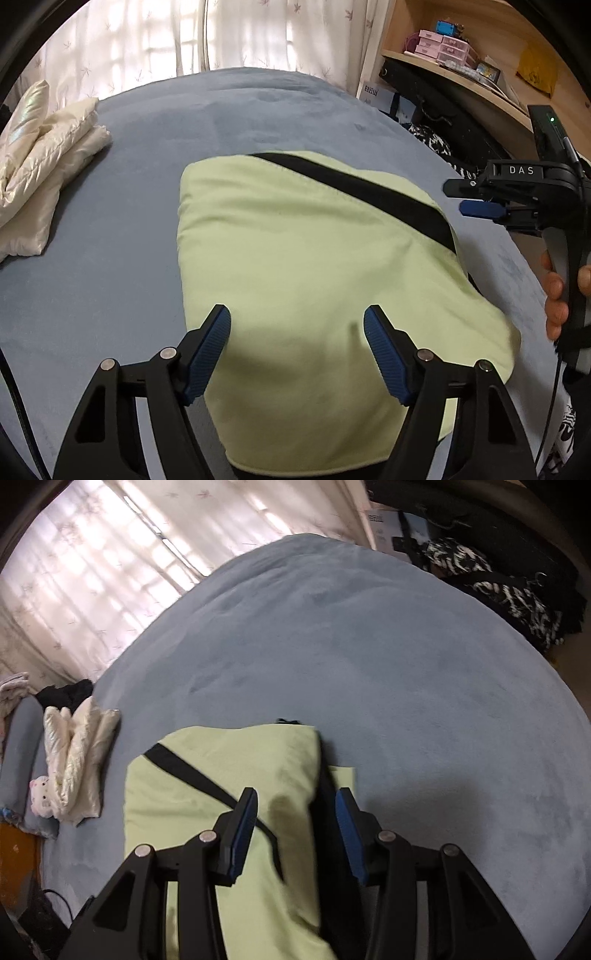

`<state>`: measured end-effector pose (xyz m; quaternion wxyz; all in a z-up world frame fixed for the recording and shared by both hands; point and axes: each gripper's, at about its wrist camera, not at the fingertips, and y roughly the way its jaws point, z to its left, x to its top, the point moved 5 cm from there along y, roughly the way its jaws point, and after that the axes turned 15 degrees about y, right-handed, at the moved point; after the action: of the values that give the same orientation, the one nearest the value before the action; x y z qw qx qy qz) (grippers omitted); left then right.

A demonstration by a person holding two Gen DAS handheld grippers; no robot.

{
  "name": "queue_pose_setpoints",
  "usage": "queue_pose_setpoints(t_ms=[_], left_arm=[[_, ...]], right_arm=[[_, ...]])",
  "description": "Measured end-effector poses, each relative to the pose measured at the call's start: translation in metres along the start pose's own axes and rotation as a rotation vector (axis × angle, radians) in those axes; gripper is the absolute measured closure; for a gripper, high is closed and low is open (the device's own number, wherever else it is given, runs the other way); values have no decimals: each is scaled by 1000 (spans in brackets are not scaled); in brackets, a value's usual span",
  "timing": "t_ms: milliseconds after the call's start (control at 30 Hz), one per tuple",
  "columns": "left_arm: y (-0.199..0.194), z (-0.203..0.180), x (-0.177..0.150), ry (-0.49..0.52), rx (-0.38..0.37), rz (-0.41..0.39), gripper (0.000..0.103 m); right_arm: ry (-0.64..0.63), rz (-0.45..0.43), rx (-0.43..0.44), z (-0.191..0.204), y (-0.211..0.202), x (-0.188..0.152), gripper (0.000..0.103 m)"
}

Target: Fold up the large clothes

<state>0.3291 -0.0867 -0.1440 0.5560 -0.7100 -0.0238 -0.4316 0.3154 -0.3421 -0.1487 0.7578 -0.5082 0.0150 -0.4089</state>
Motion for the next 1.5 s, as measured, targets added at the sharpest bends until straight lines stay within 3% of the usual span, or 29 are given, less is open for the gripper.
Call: queue_pose_setpoints(t_ms=[167, 233, 367, 500, 667, 767, 900, 1000, 1133, 1200, 1300, 1500], left_arm=[[4, 2, 6, -46, -21, -21, 30], [9, 4, 6, -50, -17, -16, 30], [18, 5, -1, -9, 4, -6, 30], [17, 3, -3, 27, 21, -9, 30], [-4, 2, 0, -17, -12, -27, 30], [-20, -1, -5, -36, -10, -40, 30], [-27, -12, -21, -54, -4, -29, 30], [-22, -17, -38, -56, 9, 0, 30], [-18, -16, -56, -12, 119, 0, 30], [-19, -14, -60, -19, 118, -5, 30], [-20, -9, -63, -66, 94, 6, 29], [-21, -4, -69, -142, 57, 36, 28]], right_arm=[[-32, -16, 126, 37, 22, -17, 59], [-66, -48, 85, 37, 38, -20, 59], [-122, -117, -85, 4, 64, -12, 62], [-41, -78, -27, -24, 59, -4, 68], [-62, -66, 80, -6, 14, -16, 66], [-83, -7, 158, 15, -3, -46, 66], [-102, 105, 208, 24, 4, -96, 66], [-123, 130, 155, 17, 19, -122, 66], [-138, 36, 67, -12, 11, -120, 70], [-137, -13, 6, -28, 0, -114, 69], [-97, 12, 52, -40, -10, -115, 70], [-149, -7, -4, -35, -21, -128, 67]])
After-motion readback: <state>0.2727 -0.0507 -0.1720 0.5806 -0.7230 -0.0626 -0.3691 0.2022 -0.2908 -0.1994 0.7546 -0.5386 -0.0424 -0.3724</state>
